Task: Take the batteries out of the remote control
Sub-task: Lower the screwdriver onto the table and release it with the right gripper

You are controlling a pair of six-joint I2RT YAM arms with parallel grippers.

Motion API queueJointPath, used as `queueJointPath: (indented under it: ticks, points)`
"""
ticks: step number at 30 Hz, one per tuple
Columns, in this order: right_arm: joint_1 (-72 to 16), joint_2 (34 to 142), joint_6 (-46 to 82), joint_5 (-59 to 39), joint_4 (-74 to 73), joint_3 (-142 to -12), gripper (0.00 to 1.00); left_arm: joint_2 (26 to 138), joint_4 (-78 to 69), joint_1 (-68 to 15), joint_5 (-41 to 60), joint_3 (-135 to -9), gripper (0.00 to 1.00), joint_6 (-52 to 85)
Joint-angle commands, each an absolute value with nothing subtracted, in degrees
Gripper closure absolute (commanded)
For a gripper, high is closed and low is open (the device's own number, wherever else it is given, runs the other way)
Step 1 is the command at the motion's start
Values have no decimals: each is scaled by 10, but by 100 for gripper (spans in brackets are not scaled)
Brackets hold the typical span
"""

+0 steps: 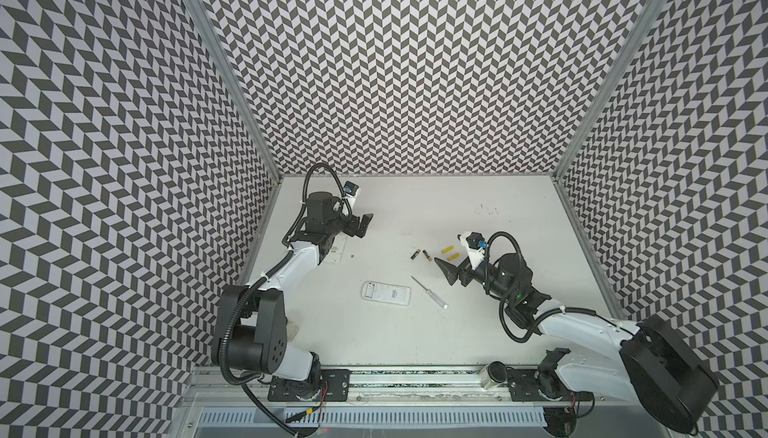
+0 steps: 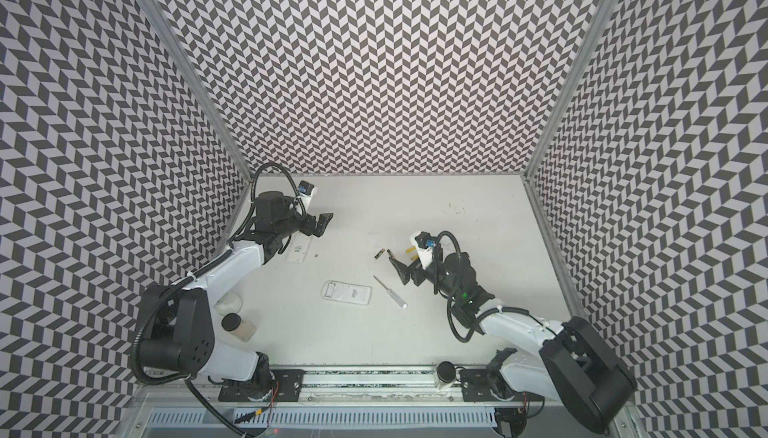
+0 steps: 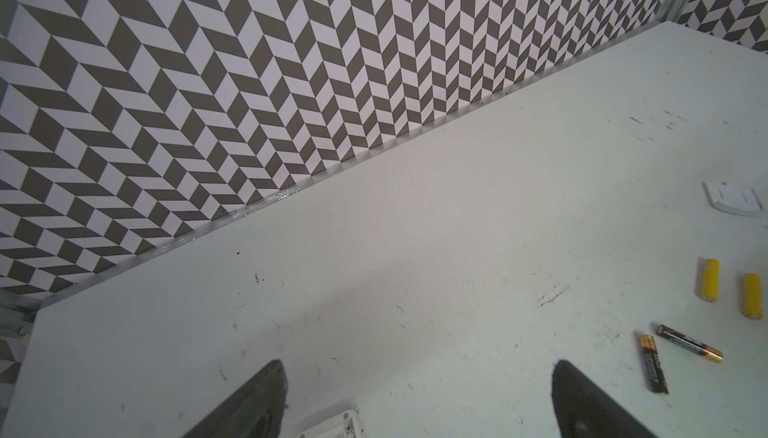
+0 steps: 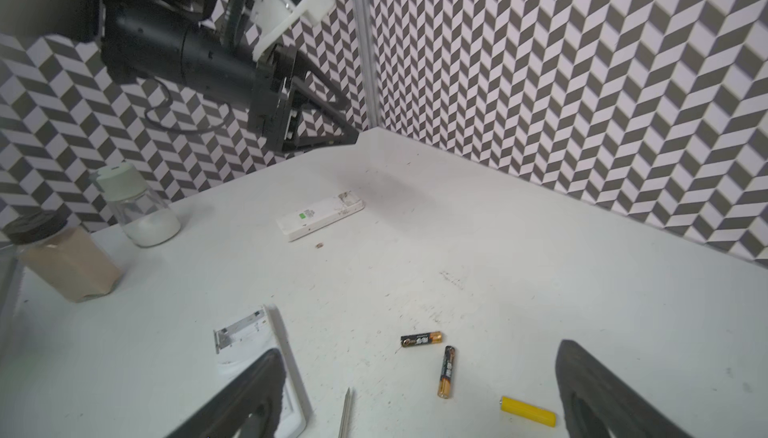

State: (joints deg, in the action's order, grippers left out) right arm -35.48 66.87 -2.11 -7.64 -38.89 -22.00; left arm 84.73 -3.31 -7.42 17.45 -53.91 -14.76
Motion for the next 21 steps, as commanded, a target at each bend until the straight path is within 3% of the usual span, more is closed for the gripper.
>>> queueJointPath:
  ticks: [1, 6, 12, 21]
  points:
    - [-356, 618, -26, 0, -362, -209, 1, 820, -47, -59, 192, -535, 1, -119]
    - [-354, 567, -26, 78, -345, -196, 1, 797, -107, -31, 204, -479, 1, -91]
    - [-345, 555, -65, 256, -329, -189, 1, 769, -196, 7, 222, -402, 1, -109]
    - [-301, 544, -112, 290, -416, -148, 1, 759, -318, 14, 184, -308, 1, -63]
